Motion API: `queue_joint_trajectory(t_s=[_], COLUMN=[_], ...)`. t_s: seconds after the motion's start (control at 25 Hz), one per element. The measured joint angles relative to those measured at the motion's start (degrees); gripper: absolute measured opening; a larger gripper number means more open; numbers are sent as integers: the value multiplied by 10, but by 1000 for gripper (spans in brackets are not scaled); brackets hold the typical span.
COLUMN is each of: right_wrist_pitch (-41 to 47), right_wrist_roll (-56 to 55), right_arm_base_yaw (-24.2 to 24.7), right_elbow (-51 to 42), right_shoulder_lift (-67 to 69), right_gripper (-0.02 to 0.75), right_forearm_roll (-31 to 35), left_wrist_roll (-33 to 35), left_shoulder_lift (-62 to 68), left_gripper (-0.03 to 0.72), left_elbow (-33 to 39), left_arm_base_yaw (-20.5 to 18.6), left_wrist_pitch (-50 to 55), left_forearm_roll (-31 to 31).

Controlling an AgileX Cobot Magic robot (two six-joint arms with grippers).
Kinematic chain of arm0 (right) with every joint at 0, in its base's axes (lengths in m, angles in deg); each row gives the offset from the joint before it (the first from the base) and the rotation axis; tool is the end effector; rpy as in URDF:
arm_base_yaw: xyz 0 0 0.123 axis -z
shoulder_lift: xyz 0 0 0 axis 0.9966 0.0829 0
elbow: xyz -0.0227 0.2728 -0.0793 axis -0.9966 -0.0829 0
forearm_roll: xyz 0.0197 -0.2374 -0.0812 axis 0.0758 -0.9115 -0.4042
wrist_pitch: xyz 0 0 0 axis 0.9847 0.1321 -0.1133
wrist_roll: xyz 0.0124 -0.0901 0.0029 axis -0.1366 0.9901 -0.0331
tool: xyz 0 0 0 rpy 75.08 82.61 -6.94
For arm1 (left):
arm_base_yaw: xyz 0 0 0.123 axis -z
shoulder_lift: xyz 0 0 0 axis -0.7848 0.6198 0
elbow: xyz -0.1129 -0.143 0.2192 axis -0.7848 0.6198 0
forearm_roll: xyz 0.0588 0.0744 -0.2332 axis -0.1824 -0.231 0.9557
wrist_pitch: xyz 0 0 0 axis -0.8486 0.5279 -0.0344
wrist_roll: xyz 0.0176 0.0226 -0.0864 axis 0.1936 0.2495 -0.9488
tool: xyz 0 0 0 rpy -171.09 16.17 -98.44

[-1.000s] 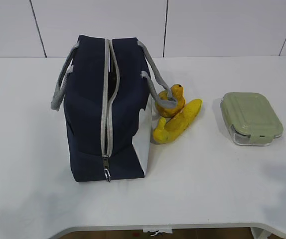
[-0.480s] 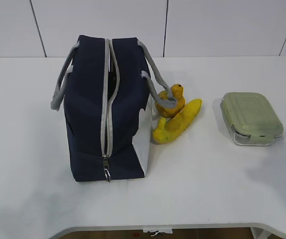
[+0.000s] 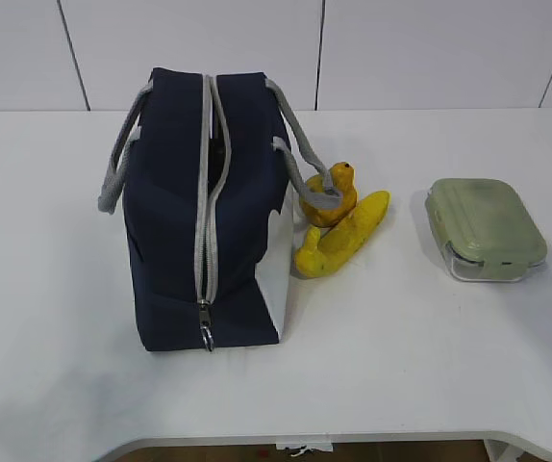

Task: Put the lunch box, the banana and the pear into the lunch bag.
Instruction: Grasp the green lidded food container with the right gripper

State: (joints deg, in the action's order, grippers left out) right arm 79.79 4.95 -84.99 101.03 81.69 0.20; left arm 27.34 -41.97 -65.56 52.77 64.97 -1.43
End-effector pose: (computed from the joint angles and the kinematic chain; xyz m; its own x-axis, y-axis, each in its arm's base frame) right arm 0.1812 -0.0097 0.3077 -0.8424 0.0838 -0.5322 0.1239 0.9915 -0.0399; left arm -0.0090 -0.0074 0.2808 -0.4780 0.0634 -0.8761 0.1170 0.9931 0.0081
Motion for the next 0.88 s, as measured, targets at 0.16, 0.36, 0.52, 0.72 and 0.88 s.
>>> queue_joint_trajectory(t_s=[0.16, 0.36, 0.52, 0.72, 0.88], right_wrist_pitch=[-15, -21, -21, -9, 25], right_wrist_roll=[0, 59, 163, 311, 434], right_arm_base_yaw=[51, 121, 171, 253, 316], right_elbow=[42, 95, 123, 125, 127], right_shoulder_lift=[72, 141, 182, 235, 289], right_gripper=[363, 363, 363, 363, 363], right_forearm_roll=[1, 63, 168, 337, 482], left_wrist_roll=[0, 0, 0, 0, 0], left_shoulder_lift=[0, 0, 0, 0, 0], left_gripper=[239, 239, 239, 239, 239], left_elbow=[0, 0, 0, 0, 0], left_arm_base_yaw=[0, 0, 0, 0, 0], left_wrist_pitch=[0, 0, 0, 0, 0], left_forearm_roll=[0, 0, 0, 0, 0])
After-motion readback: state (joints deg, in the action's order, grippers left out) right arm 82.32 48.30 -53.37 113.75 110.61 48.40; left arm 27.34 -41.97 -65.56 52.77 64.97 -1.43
